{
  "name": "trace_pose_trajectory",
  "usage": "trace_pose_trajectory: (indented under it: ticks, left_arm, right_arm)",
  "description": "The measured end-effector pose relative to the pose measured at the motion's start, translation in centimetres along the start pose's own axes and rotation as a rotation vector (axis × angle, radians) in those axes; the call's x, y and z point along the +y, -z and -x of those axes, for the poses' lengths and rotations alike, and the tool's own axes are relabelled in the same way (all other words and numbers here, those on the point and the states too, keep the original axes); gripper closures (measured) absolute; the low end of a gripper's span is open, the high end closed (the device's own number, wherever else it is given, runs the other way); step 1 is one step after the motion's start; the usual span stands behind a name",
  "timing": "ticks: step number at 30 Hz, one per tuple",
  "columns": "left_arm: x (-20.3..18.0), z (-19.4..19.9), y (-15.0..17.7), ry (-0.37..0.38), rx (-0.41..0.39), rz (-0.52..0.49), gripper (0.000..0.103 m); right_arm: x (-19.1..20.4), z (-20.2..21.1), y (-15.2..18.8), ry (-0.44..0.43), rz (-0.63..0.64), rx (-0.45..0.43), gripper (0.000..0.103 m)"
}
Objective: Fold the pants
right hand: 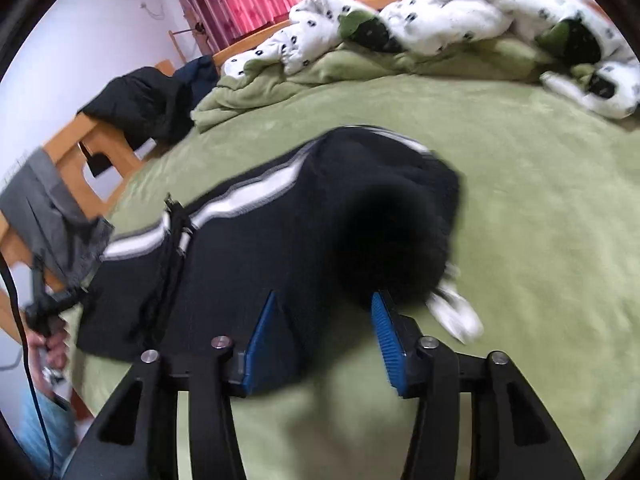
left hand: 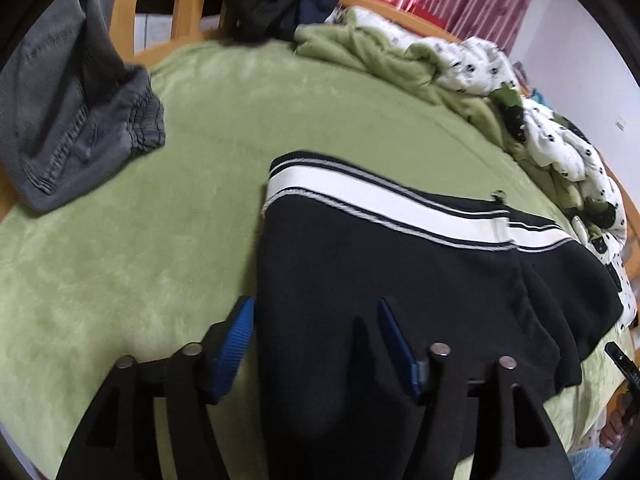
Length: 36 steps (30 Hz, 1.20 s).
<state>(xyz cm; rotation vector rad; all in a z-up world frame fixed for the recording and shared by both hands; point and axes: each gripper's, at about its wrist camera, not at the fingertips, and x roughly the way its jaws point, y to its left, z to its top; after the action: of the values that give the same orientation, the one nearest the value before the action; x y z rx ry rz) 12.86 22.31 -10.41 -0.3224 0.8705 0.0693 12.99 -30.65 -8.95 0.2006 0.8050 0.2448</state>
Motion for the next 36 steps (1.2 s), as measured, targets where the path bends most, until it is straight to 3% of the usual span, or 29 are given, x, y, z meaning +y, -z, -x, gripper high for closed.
trace_pose_trajectory:
  ticks: [3,6,12,13,15,16,17,18,19,21,24,27,28,33,36]
  left_arm:
    - [-1.1,1.0,0.4,0.005,-0.012,-0.013,0.035]
    - [-1.8,1.3,0.4,-0.011,-0.013,-0.005,0.035]
    - [-2.2,1.4,0.8,0.005,0.004,0.026,0.035]
    - [-2.1,1.4,0.9,0.016,0.004,0.043,0.035]
    - [-2.1,1.6,1.0,0.035,-0.001,0.07,0.035]
    - [-2.3,1.6,1.2,0.042,-0.003,0.079,0.035]
    - [-2.5,1.6,1.3,0.054,-0.006,0.091,0.035]
    - [-2.6,1.4,1.4,0.058,-0.006,0.095,0.035]
    - [-2.8,1.2,1.4,0.057,-0.002,0.098,0.035]
    - [-3.3,0.6,1.6,0.04,0.012,0.102,0.035]
    - [-4.1,0.3,1.7,0.041,0.024,0.086,0.035]
    - [-5.0,0.1,1.9,0.036,0.027,0.056,0.035]
    - [-5.2,0.1,2.0,0.036,0.028,0.052,0.035]
    - [-5.5,-0.1,2.3,0.055,0.039,0.061,0.035]
    - [-5.1,0.2,2.5,0.069,0.043,0.061,0.035]
  right_arm:
    - [-2.2,2.1,1.5,0.061,-0.018,-0.027,0.049]
    - [-4.6,1.1,1.8,0.121,-0.075,-0.016,0.049]
    - [-6.0,-4.1,-0.3,0.052,-0.141,-0.014,0.047]
    - [-6.0,-5.4,-0.9,0.037,-0.154,-0.002,0.044]
    - [-6.2,-7.1,-1.6,0.041,-0.182,0.012,0.026]
    - [-6.5,-8.1,-2.0,0.022,-0.205,0.017,0.023]
    - [-6.7,-8.7,-2.2,0.001,-0.219,0.016,0.024]
    - [-6.7,-8.9,-2.3,-0.02,-0.225,0.007,0.047]
    - [-6.4,-8.8,-2.4,-0.061,-0.199,-0.014,0.056]
    - [-5.5,-8.0,-2.6,-0.037,-0.118,-0.046,0.067]
    - [-5.4,-4.8,-3.3,0.016,-0.008,-0.161,0.08]
    - [-7.5,-0.9,-5.1,0.091,0.038,-0.258,0.082]
    - [-8.6,-0.2,-5.8,0.125,0.058,-0.255,0.082]
    - [-11.6,-1.4,-5.8,0.19,0.098,-0.119,0.072]
    - [-11.8,-0.5,-4.4,0.275,0.099,-0.106,0.066]
